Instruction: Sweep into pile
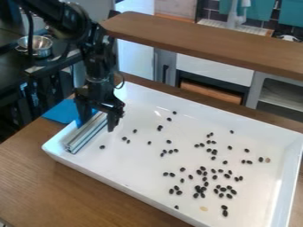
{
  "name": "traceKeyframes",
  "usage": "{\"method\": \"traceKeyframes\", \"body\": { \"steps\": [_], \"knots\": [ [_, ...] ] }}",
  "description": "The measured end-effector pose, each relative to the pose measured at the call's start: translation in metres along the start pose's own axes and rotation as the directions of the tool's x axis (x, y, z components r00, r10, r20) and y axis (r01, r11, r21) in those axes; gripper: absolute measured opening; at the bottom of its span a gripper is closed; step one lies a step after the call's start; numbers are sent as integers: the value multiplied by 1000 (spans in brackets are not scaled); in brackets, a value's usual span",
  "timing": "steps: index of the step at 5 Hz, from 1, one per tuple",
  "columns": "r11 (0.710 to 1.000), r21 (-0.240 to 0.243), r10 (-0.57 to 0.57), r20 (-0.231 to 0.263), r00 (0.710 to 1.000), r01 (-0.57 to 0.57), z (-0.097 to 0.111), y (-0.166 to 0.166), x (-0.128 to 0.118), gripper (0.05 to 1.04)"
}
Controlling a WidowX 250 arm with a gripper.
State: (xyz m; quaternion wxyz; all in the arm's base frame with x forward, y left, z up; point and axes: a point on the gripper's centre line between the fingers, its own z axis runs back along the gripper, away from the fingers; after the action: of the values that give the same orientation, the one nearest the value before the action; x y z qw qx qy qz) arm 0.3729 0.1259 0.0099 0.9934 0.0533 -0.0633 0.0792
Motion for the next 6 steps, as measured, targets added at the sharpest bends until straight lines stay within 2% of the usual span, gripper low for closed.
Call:
{"method": "traceKeyframes", "body": {
  "steps": [2, 4, 6],
  "knots": [
    [1000, 8, -12, -7, 1000, 12, -2, 2, 0, 965],
    [1000, 7, 10, -42, 999, -9, -8, 1, -4, 395],
    [1000, -1, 23, -79, 997, -23, -6, -29, -4, 358]
  ]
}}
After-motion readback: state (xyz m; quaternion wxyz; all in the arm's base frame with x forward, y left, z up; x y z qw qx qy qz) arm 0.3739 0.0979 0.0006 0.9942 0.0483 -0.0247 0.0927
